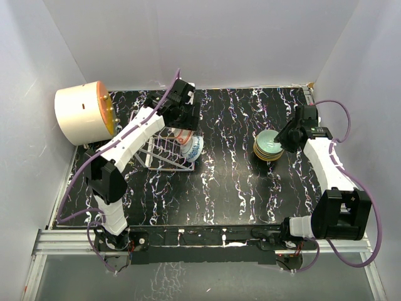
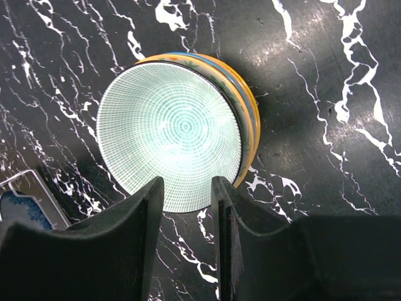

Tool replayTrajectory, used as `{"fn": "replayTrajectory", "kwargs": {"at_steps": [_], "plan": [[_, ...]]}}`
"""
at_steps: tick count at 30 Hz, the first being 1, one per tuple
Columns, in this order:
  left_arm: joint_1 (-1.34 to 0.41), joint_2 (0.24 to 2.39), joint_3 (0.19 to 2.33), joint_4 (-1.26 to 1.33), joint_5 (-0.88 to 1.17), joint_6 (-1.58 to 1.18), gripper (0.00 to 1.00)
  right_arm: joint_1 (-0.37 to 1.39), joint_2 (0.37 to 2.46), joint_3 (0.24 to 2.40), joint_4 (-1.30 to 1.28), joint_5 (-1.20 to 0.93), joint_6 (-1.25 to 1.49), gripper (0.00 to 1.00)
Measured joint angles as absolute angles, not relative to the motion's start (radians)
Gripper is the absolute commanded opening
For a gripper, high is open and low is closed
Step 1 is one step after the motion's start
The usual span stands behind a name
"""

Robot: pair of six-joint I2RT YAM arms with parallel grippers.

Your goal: Unload the bowls from the dish rack

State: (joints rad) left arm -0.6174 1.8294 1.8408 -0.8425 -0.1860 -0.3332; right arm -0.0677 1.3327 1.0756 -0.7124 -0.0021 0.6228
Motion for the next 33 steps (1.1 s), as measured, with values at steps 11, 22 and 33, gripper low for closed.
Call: {"fn": "replayTrajectory", "kwargs": {"at_steps": [11, 22, 33], "plan": [[-0.617, 1.829, 1.893, -0.799, -0.049, -0.364, 0.42, -0.068, 1.294, 1.077, -0.613, -0.186, 0.552, 0.43], [-0.59, 1.763, 1.845, -0.639, 0.18, -0.446, 0.42, -0.067, 1.294, 1.077, -0.467, -0.44, 0.581, 0.44], [-0.558, 1.74, 1.735, -0.394, 0.461, -0.601, 0.43, -0.031, 1.316, 1.077, -0.354, -0.556, 0.618, 0.54]]}}
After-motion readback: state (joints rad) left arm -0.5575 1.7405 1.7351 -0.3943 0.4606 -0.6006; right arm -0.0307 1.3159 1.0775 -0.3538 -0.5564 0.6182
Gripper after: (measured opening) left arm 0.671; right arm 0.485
